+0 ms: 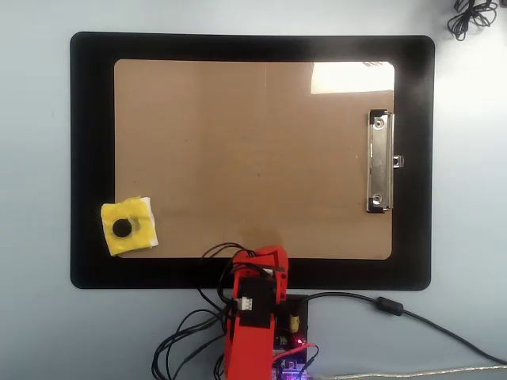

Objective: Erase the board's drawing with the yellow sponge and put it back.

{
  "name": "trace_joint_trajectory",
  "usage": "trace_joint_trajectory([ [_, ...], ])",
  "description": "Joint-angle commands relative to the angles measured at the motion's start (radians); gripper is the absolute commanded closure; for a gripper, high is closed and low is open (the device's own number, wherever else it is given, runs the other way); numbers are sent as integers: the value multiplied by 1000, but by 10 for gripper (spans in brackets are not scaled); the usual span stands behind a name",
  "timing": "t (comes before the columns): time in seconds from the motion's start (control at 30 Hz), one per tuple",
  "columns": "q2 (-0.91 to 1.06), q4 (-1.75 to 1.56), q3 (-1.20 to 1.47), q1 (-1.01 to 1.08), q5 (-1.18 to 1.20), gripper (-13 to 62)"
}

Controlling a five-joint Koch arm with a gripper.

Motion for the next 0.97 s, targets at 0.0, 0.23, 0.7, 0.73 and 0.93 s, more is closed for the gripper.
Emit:
trace_joint_trajectory([
  [0.0, 75, 20, 21, 31, 34, 158],
  [0.23, 259, 54, 296, 57, 26, 153],
  [0.7, 259, 94, 368, 55, 26, 151],
  [0.73, 258, 94, 368, 55, 26, 151],
  [0.93, 258, 94, 368, 55, 26, 150],
])
